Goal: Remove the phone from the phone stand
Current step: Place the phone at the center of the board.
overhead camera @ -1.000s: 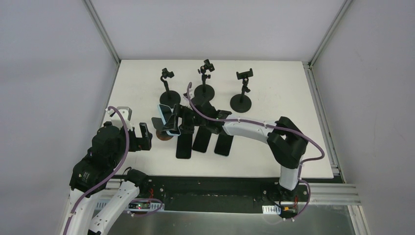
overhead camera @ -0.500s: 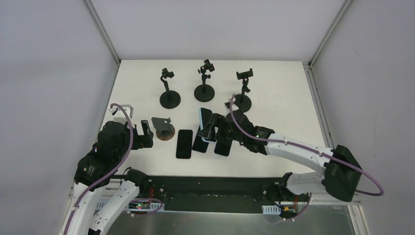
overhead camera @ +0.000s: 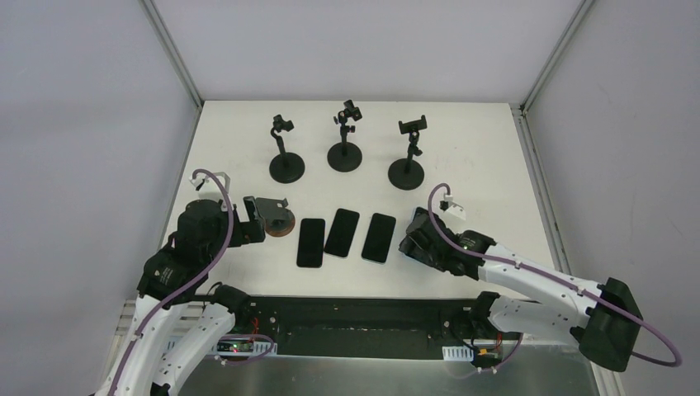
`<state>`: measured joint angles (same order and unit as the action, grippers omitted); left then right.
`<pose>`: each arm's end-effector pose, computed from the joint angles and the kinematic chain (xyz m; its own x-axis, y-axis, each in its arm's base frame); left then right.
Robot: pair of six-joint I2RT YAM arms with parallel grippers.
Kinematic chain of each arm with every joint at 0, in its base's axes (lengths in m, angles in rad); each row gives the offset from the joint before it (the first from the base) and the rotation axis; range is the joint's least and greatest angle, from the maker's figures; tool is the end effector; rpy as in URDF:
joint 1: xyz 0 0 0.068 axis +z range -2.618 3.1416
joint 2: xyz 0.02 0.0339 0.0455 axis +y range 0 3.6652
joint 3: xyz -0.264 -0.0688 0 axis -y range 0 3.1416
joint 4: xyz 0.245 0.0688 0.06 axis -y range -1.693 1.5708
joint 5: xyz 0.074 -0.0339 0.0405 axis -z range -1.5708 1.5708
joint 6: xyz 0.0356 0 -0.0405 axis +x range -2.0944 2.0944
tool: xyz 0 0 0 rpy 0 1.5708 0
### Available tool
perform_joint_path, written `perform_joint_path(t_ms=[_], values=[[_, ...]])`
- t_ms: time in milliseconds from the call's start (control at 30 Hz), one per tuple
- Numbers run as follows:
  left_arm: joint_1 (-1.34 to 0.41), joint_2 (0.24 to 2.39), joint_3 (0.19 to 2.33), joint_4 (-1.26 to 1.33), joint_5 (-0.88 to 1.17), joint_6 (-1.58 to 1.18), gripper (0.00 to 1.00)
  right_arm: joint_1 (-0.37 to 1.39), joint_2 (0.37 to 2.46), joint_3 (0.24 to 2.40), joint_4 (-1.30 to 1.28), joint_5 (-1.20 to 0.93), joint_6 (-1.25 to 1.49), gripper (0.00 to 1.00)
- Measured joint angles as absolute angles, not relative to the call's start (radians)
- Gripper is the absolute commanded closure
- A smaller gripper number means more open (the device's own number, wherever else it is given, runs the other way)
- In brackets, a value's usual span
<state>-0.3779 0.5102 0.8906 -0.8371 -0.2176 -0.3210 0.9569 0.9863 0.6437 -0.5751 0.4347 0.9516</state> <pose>0.0888 -0.0270 0.3411 -0.4458 -0.1545 -0.8817 0.0417 0.9803 -0.1928 0.1216 0.1465 0.2235 -0.7492 0.2190 -0.6250 0.0278 0.9533 0.3007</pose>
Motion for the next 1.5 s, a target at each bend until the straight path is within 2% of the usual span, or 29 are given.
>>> perform_joint_path(t_ms=[133,267,400,567,700,933,1067,1500], values=[[-0.378,0.515,0.879,-0.823,-0.217,-0.333,0.0,0.95,1.081,0.672,-0.682,0.458,0.956,0.96],[-0.378,0.527,0.868,-0.808,-0.217,-0.34,0.0,0.946,1.259,0.767,-0.753,0.455,0.934,0.98],[-0.378,0.536,0.867,-0.799,-0.217,-0.341,0.0,0.945,1.422,0.861,-0.778,0.454,0.911,0.96],[-0.378,0.536,0.855,-0.789,-0.217,-0.34,0.0,0.944,1.528,0.905,-0.776,0.437,0.892,0.82],[-0.378,0.525,0.835,-0.789,-0.218,-0.336,0.0,0.931,1.544,0.905,-0.771,0.41,0.879,0.55],[-0.378,0.516,0.826,-0.789,-0.218,-0.33,0.0,0.916,1.559,0.906,-0.756,0.366,0.868,0.31],[-0.378,0.517,0.822,-0.788,-0.218,-0.331,0.0,0.913,1.559,0.903,-0.738,0.346,0.869,0.23],[-0.378,0.524,0.795,-0.78,-0.22,-0.343,0.0,0.912,1.539,0.876,-0.693,0.272,0.862,0.1]])
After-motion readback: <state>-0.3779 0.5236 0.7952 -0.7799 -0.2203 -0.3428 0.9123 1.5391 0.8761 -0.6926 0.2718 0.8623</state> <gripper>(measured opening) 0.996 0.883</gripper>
